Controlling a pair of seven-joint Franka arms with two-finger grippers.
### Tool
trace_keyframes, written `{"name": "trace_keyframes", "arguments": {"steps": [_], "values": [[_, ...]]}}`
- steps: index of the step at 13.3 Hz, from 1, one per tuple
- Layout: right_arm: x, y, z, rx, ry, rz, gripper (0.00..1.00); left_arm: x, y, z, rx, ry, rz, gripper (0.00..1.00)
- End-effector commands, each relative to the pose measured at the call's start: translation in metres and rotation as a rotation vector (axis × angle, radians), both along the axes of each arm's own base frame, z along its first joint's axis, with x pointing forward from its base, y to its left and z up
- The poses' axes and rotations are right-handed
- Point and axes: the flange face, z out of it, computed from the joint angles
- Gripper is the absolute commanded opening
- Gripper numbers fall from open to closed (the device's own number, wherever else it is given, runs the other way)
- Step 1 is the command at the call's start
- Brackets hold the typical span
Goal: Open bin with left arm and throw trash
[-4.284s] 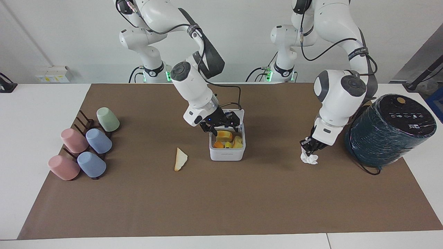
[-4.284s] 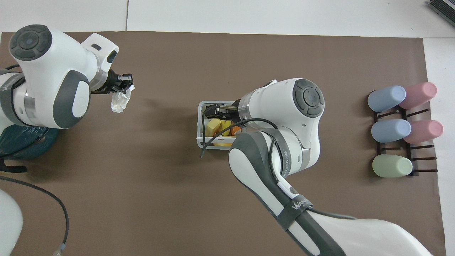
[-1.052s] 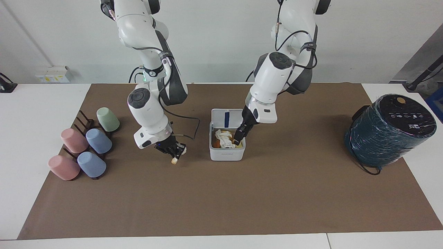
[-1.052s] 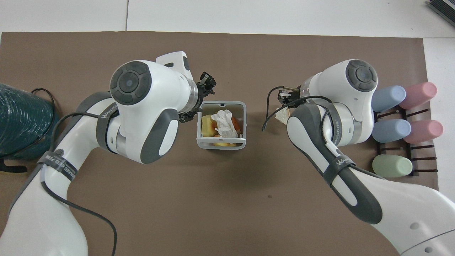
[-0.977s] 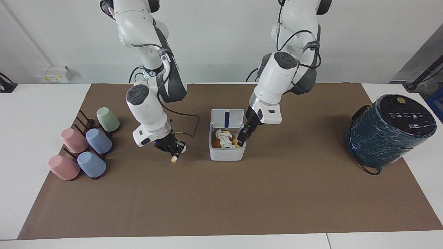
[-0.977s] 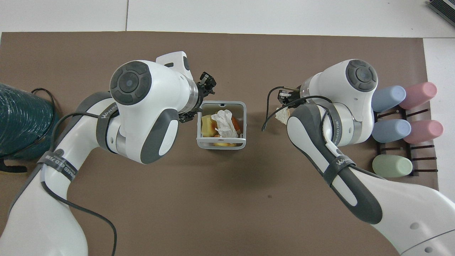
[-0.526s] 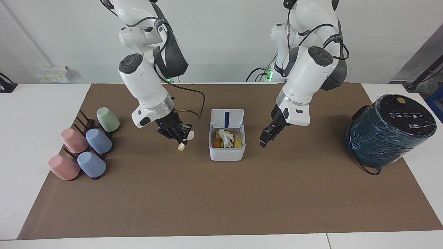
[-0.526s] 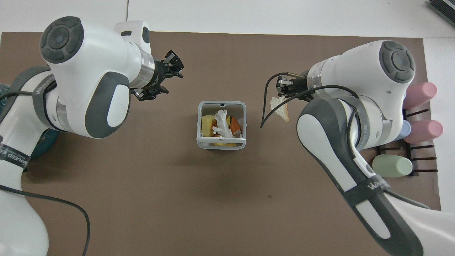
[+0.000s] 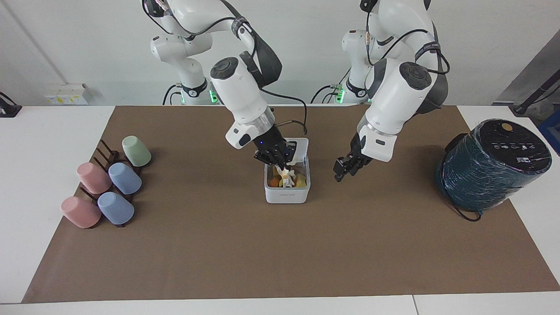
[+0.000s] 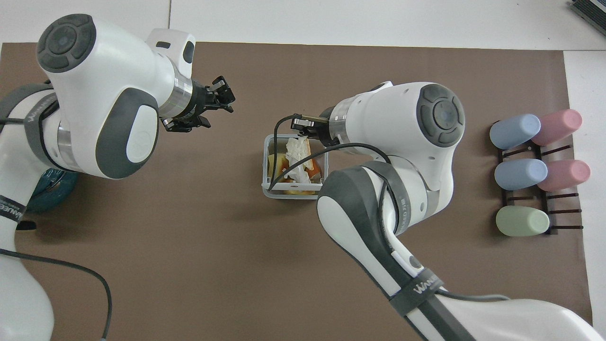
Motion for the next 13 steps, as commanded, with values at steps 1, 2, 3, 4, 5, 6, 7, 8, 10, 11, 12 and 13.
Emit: {"name": "trace_keyframes", "arguments": {"steps": [1, 2, 3, 4, 5, 6, 7, 8, 10, 11, 12, 13], "values": [[0.003, 0.009, -0.025, -0.011, -0.002, 0.003, 0.00, 0.001, 0.031, 0.007, 0.049, 0.025, -0.109, 0.59], [0.002, 0.008, -0.031, -0.022, 0.003, 0.009, 0.00, 0.001, 0.046, 0.008, 0.057, 0.035, -0.152, 0.59], [0.000, 0.008, -0.035, -0.027, 0.010, 0.012, 0.00, 0.003, 0.065, 0.011, 0.059, 0.038, -0.190, 0.59], [-0.001, 0.009, -0.042, -0.033, 0.020, 0.015, 0.00, 0.003, 0.083, 0.017, 0.058, 0.035, -0.225, 0.59], [-0.001, 0.009, -0.047, -0.038, 0.030, 0.016, 0.00, 0.002, 0.100, 0.024, 0.060, 0.033, -0.253, 0.59], [-0.007, 0.014, -0.053, -0.044, 0.044, 0.027, 0.03, -0.001, 0.117, 0.034, 0.062, 0.028, -0.294, 0.59], [-0.011, 0.014, -0.056, -0.051, 0.055, 0.033, 0.08, -0.002, 0.135, 0.040, 0.080, 0.025, -0.328, 0.60], [-0.013, 0.012, -0.059, -0.056, 0.061, 0.032, 0.10, -0.006, 0.147, 0.049, 0.092, 0.023, -0.338, 0.62], [-0.014, 0.012, -0.060, -0.058, 0.067, 0.033, 0.57, -0.023, 0.167, 0.078, 0.168, 0.015, -0.363, 0.62], [-0.014, 0.012, -0.059, -0.057, 0.067, 0.029, 1.00, -0.031, 0.174, 0.090, 0.196, 0.017, -0.394, 0.63], [-0.013, 0.012, -0.058, -0.054, 0.062, 0.028, 1.00, -0.039, 0.177, 0.101, 0.204, 0.015, -0.424, 0.64], [-0.010, 0.011, -0.056, -0.052, 0.058, 0.024, 1.00, -0.042, 0.191, 0.106, 0.204, 0.020, -0.415, 0.66]]}}
